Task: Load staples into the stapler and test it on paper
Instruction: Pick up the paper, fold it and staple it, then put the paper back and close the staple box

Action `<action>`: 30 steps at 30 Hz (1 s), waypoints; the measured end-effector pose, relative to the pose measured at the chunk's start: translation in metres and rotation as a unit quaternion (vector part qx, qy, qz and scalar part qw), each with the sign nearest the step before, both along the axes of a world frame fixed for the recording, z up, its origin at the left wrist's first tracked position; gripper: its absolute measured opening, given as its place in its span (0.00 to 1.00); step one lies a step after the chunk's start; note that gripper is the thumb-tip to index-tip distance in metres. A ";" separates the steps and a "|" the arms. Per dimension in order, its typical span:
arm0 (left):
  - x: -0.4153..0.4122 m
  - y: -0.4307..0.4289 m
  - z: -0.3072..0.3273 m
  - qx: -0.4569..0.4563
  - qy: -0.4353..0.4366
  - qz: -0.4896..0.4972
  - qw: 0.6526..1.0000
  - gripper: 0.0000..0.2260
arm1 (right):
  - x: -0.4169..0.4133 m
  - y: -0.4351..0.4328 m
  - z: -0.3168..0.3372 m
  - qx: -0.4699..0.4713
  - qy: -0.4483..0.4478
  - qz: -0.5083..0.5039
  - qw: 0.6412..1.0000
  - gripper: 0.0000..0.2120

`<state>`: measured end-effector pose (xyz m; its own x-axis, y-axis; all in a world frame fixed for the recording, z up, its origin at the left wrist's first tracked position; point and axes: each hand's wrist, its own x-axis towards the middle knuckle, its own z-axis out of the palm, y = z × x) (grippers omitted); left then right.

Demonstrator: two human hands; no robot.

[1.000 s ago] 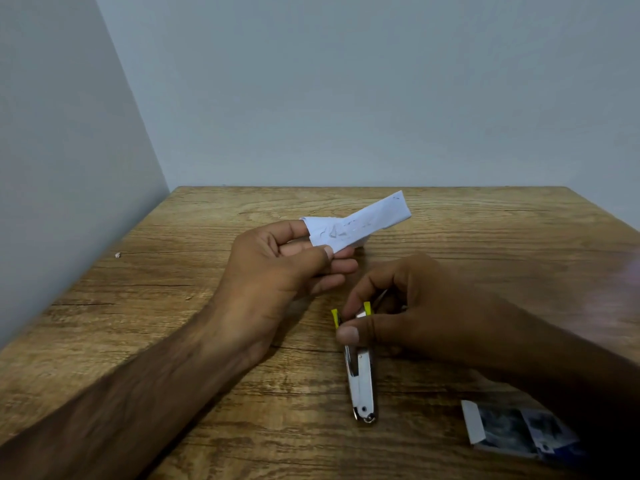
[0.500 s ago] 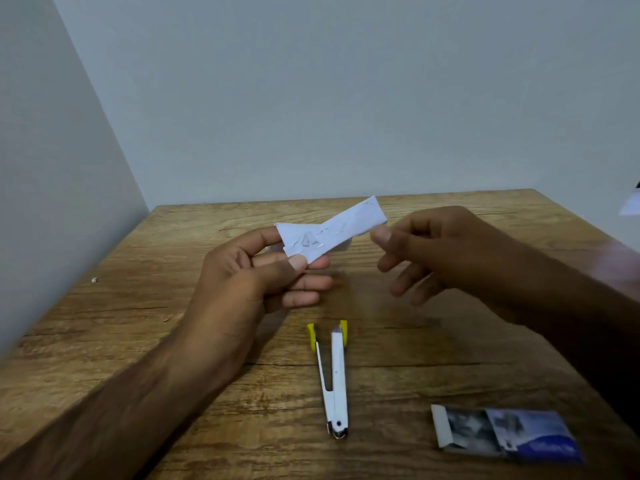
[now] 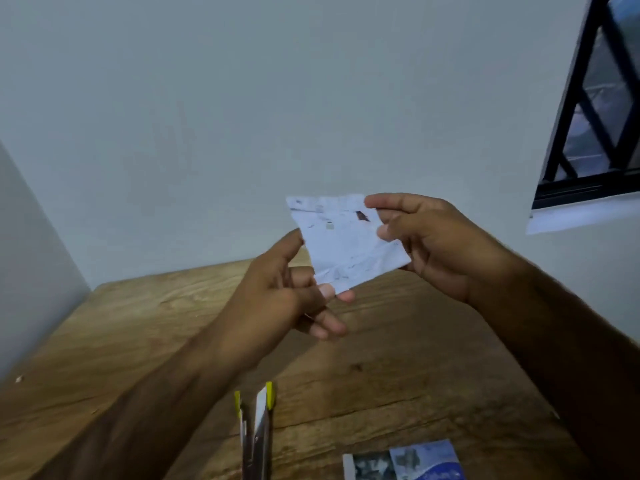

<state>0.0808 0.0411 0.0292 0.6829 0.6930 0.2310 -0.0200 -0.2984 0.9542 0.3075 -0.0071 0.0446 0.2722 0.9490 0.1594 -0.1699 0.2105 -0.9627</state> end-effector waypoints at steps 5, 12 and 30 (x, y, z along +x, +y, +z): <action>0.067 -0.002 0.006 -0.045 0.052 -0.036 0.997 0.25 | 0.051 -0.008 -0.001 0.030 -0.002 -0.090 0.995 0.21; 0.136 0.007 -0.011 -0.115 0.183 -0.034 0.976 0.20 | 0.096 -0.004 -0.029 -0.098 -0.112 -0.265 0.953 0.20; 0.183 0.020 -0.060 0.394 0.429 -0.024 0.812 0.23 | 0.113 0.003 -0.052 -0.208 -0.429 -0.346 0.808 0.16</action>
<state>0.2634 0.0615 -0.0306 0.8488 0.5285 0.0143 0.5220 -0.8421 0.1355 0.4208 -0.0042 -0.0074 0.7197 0.6368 0.2767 0.6168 -0.4033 -0.6760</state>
